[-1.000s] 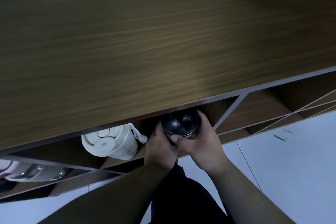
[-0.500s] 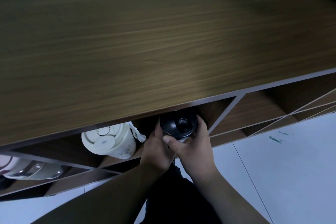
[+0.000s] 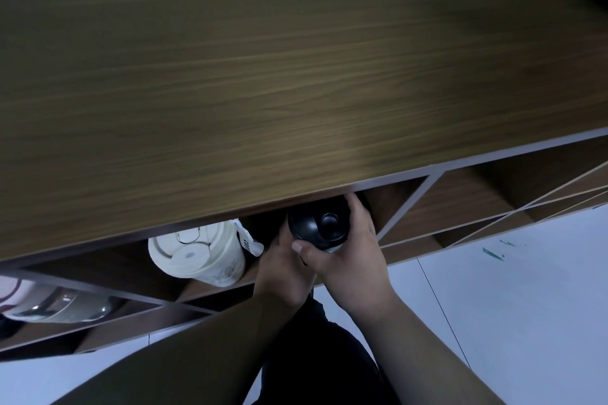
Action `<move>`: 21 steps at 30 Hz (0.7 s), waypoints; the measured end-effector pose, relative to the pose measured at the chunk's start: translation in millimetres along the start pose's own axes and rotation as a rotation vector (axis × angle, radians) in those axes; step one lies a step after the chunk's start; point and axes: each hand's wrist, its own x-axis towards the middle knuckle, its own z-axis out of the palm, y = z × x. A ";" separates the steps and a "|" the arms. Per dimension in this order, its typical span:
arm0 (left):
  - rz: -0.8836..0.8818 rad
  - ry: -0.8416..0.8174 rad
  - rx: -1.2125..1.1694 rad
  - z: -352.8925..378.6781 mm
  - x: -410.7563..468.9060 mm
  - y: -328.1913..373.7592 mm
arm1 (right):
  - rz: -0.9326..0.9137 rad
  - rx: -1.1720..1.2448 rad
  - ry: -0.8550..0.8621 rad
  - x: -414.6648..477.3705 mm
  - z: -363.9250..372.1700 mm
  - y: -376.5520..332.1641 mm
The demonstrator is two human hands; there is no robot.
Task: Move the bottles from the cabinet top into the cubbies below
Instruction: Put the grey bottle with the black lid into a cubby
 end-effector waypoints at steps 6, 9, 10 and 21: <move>-0.020 -0.005 0.002 1.0 -0.6 -5.7 | 0.017 0.001 0.024 -2.1 2.4 -0.4; -0.024 -0.013 -0.018 4.3 1.3 -8.9 | 0.020 -0.011 0.027 -1.3 1.5 -0.1; -0.025 -0.009 -0.025 4.8 1.8 -9.5 | 0.021 -0.017 0.027 -0.9 1.2 -0.1; -0.006 0.017 0.084 5.2 0.8 -9.6 | 0.019 -0.022 -0.008 -0.8 -3.7 -2.8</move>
